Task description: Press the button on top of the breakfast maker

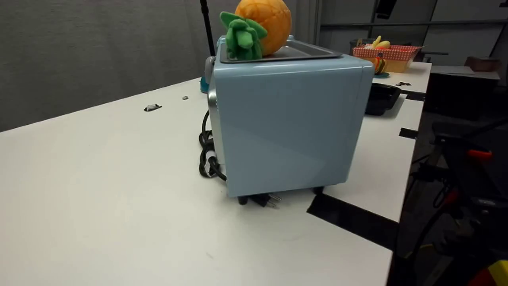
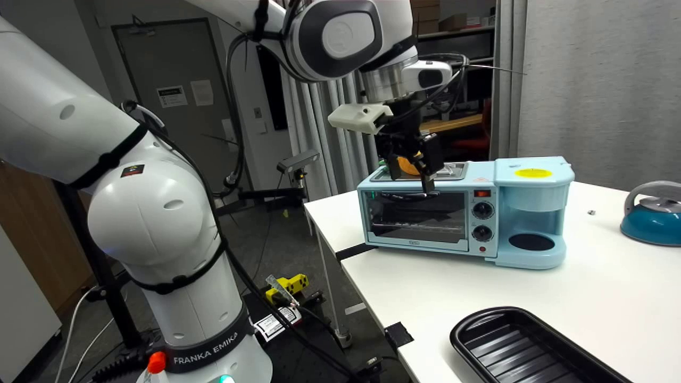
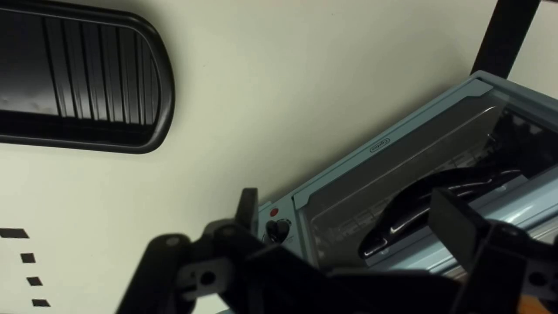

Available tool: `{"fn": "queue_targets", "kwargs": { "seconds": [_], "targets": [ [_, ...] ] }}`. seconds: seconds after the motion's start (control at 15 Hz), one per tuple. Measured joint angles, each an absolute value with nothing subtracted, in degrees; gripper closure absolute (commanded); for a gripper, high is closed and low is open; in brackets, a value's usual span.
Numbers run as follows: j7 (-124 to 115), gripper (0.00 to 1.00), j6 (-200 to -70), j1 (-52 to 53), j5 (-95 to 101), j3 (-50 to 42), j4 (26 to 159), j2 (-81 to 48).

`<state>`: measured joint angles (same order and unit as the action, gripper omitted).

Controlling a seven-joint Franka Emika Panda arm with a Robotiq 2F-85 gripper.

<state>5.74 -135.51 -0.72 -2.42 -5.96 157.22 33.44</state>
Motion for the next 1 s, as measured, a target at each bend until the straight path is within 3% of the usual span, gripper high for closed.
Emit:
{"fn": "queue_targets", "kwargs": {
  "seconds": [0.67,1.0],
  "targets": [
    [5.73,0.0,-135.29,-0.73,-2.42,-5.9,157.22,33.44],
    [9.79,0.0,-135.4,-2.21,-2.5,-11.57,145.83,21.24]
  ]
}}
